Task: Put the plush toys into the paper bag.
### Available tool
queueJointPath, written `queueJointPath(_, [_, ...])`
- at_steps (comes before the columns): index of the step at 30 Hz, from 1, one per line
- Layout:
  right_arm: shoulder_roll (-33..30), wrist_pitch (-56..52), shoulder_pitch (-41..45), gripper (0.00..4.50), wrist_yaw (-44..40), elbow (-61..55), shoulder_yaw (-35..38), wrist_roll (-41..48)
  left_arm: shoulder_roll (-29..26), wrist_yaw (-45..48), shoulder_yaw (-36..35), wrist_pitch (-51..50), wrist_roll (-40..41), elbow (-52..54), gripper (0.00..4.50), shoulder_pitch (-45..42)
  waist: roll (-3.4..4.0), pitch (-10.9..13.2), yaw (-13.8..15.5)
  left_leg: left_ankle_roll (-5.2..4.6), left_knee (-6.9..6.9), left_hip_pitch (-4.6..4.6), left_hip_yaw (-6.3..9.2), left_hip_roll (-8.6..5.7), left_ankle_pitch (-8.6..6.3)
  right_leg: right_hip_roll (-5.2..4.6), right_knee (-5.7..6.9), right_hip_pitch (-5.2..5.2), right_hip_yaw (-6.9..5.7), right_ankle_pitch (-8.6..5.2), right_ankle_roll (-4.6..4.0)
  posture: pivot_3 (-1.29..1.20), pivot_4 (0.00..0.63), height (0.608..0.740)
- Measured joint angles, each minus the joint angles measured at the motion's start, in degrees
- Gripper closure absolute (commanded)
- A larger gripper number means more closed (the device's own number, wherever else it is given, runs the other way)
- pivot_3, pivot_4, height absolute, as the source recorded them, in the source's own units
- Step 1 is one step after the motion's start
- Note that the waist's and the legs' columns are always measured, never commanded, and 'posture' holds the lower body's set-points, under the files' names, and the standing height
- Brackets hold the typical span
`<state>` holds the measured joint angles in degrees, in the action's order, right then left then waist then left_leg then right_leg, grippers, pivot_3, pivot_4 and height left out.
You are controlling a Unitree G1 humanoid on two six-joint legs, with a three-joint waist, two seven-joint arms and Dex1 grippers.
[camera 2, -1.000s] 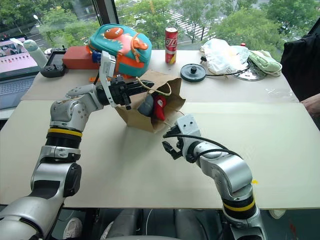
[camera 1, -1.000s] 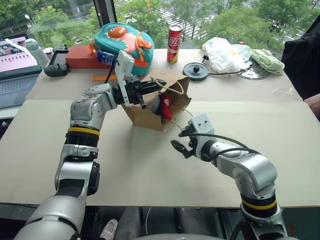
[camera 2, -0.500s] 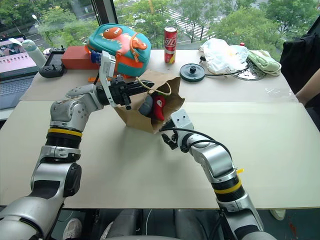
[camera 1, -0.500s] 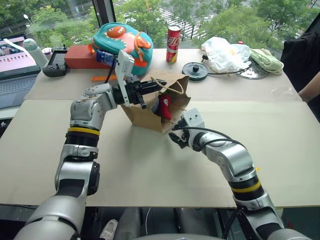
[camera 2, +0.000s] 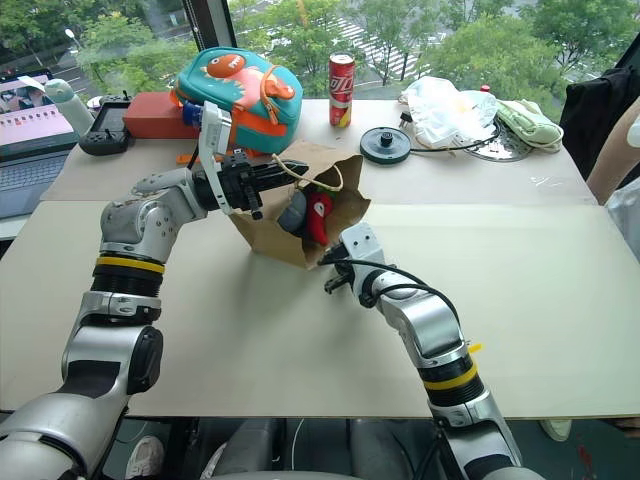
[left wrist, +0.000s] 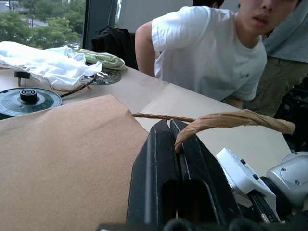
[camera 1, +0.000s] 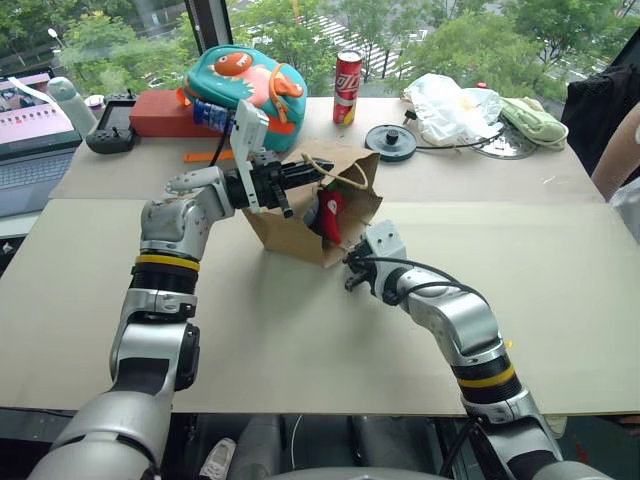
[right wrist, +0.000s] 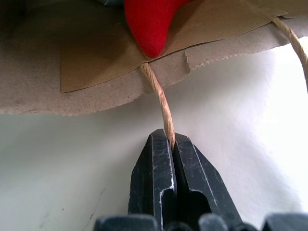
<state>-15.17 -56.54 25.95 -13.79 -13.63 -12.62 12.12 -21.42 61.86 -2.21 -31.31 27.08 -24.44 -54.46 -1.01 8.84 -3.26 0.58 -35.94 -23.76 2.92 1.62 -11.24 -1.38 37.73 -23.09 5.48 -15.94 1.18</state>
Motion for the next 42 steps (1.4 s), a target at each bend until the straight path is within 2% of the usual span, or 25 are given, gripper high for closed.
queueJointPath(8, [-0.2,-4.2,0.2,4.43,0.2,-7.4,3.6,0.6,0.1,0.1,0.0,-0.1,0.0,0.0,4.5,0.0,0.0,0.0,0.2,0.0,0.0,-0.01,0.0,0.0,0.0,0.0,0.03,0.0,0.0,0.0,0.0,0.0,0.15,0.739])
queueJointPath(11, [-1.6,-9.4,2.4,4.43,-0.3,-13.8,6.0,2.6,1.0,0.0,-0.2,-0.5,0.4,0.0,4.5,-0.1,0.0,0.0,0.5,0.0,-0.01,-0.01,0.0,0.0,0.0,0.0,0.03,0.0,0.0,0.0,0.0,0.0,0.15,0.739])
queueJointPath(15, [-9.2,-20.7,10.5,4.43,-2.5,-24.7,9.3,5.1,6.0,-3.7,-3.8,-4.4,5.1,0.1,4.5,-2.7,0.01,0.0,1.1,0.0,-0.08,-0.07,0.05,-0.02,0.0,-0.04,-0.07,0.05,-0.06,0.0,0.01,0.0,0.15,0.739])
queueJointPath(20, [-16.9,-28.5,14.3,4.43,-4.7,-28.7,9.4,7.2,7.9,-10.2,-9.0,-9.0,9.9,1.9,4.5,-2.7,0.01,0.0,0.6,-0.02,0.0,-0.02,0.02,-0.01,-0.01,-0.03,-0.06,-0.01,-0.01,0.0,0.0,0.0,0.15,0.739])
queueJointPath(28, [-18.1,-32.7,16.2,4.43,-6.1,-31.0,6.3,9.7,8.7,-15.9,-9.2,-11.9,11.3,8.6,4.5,10.6,0.03,0.0,0.6,0.0,-0.04,0.07,0.01,0.0,0.0,-0.03,0.04,0.02,0.0,0.0,-0.01,0.0,0.15,0.739])
queueJointPath(32, [-17.3,-32.7,16.1,4.43,-5.7,-30.9,3.3,9.7,9.3,-18.0,-9.6,-12.7,11.7,10.5,4.5,13.5,0.03,0.0,1.1,0.03,-0.1,0.04,0.03,-0.03,0.02,-0.07,0.0,0.06,-0.01,0.0,0.0,0.0,0.15,0.739])
queueJointPath(34, [-17.1,-32.6,16.2,3.86,-5.5,-30.7,1.7,9.6,9.8,-19.3,-10.2,-13.1,12.7,11.9,4.5,13.7,0.03,0.0,1.1,0.04,-0.1,0.04,0.02,-0.04,0.02,-0.09,-0.02,0.07,-0.01,0.0,0.0,0.0,0.15,0.739])
queueJointPath(35, [-17.0,-32.6,16.2,3.75,-5.4,-30.6,1.3,9.6,10.0,-19.9,-10.3,-13.3,13.1,12.5,4.5,13.6,0.03,0.0,1.1,0.04,-0.1,0.04,0.02,-0.04,0.02,-0.09,-0.02,0.07,-0.01,0.0,0.0,0.0,0.15,0.739])
queueJointPath(36, [-16.5,-32.4,16.5,3.34,-5.1,-30.0,0.6,9.5,10.4,-20.9,-10.6,-14.0,13.8,13.5,4.5,13.6,0.03,0.0,1.0,0.04,-0.09,0.04,0.02,-0.04,0.02,-0.08,-0.01,0.07,-0.01,0.0,0.0,0.0,0.15,0.739])
queueJointPath(39, [-15.5,-31.8,17.4,2.31,-4.6,-28.5,0.3,9.3,11.0,-22.2,-10.4,-15.7,15.6,15.3,3.7,13.6,0.03,0.0,0.9,0.03,-0.07,0.05,0.02,-0.04,0.02,-0.08,0.01,0.05,-0.01,0.0,-0.01,0.0,0.15,0.739])
queueJointPath(42, [-15.8,-31.4,17.9,1.29,-4.8,-27.9,1.5,9.3,11.4,-23.6,-10.7,-18.9,18.6,18.0,2.58,13.3,0.03,0.0,0.8,0.04,-0.07,0.05,0.03,-0.03,0.02,-0.08,0.0,0.05,-0.02,0.0,-0.01,0.0,0.15,0.739])
